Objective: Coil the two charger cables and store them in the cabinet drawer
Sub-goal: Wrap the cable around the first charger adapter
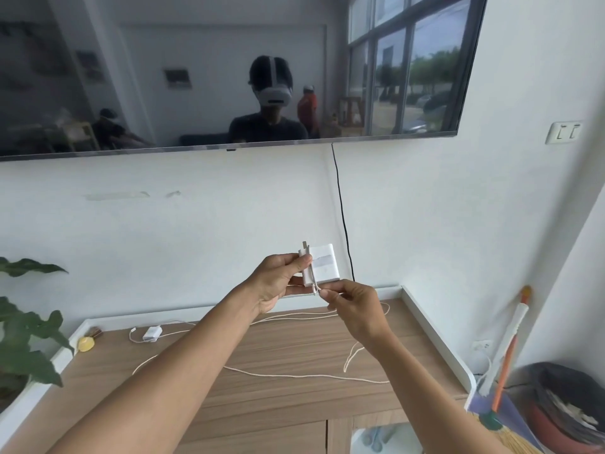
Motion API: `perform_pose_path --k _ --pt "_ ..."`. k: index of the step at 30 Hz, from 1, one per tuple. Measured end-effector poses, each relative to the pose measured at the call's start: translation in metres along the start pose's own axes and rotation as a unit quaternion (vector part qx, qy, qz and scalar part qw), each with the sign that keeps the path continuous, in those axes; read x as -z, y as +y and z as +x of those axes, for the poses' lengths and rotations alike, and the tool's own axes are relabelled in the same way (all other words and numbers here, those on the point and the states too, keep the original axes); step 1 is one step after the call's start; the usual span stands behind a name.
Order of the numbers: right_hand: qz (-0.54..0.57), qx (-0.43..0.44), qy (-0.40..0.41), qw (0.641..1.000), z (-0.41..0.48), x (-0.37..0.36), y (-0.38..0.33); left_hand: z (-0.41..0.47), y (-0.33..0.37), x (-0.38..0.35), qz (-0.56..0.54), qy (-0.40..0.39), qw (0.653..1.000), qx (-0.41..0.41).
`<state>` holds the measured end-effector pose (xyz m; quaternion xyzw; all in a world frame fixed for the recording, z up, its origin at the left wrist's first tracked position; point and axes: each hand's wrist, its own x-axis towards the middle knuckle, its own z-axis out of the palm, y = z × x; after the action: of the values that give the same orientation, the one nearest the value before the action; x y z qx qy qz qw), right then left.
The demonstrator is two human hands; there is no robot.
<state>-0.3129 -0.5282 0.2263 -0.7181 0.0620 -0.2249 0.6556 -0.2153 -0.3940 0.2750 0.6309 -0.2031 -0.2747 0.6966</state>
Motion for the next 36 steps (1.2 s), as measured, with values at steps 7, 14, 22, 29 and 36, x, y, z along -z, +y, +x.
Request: perform_pose_path --k 7,14,22,29,36 --pt "-0.012 -0.054 -0.041 0.998 0.004 0.007 0.014 -0.009 -0.004 0.009 0.009 -0.091 0.996 0.015" --pt "-0.235 -0.066 -0.146 0.959 0.02 0.016 0.0 -0.015 -0.003 0.016 0.138 -0.129 0.981 0.042" --pt "-0.481 -0.018 -0.252 0.84 0.053 0.022 -0.039 -0.021 -0.004 0.025 0.213 -0.13 0.968 0.035" --pt "-0.445 -0.015 -0.238 0.863 0.06 0.006 -0.066 -0.023 -0.012 0.034 0.24 -0.092 0.966 0.027" --pt "-0.428 0.056 -0.174 0.885 0.05 -0.013 -0.057 -0.018 -0.013 0.034 0.169 -0.026 0.985 0.01"
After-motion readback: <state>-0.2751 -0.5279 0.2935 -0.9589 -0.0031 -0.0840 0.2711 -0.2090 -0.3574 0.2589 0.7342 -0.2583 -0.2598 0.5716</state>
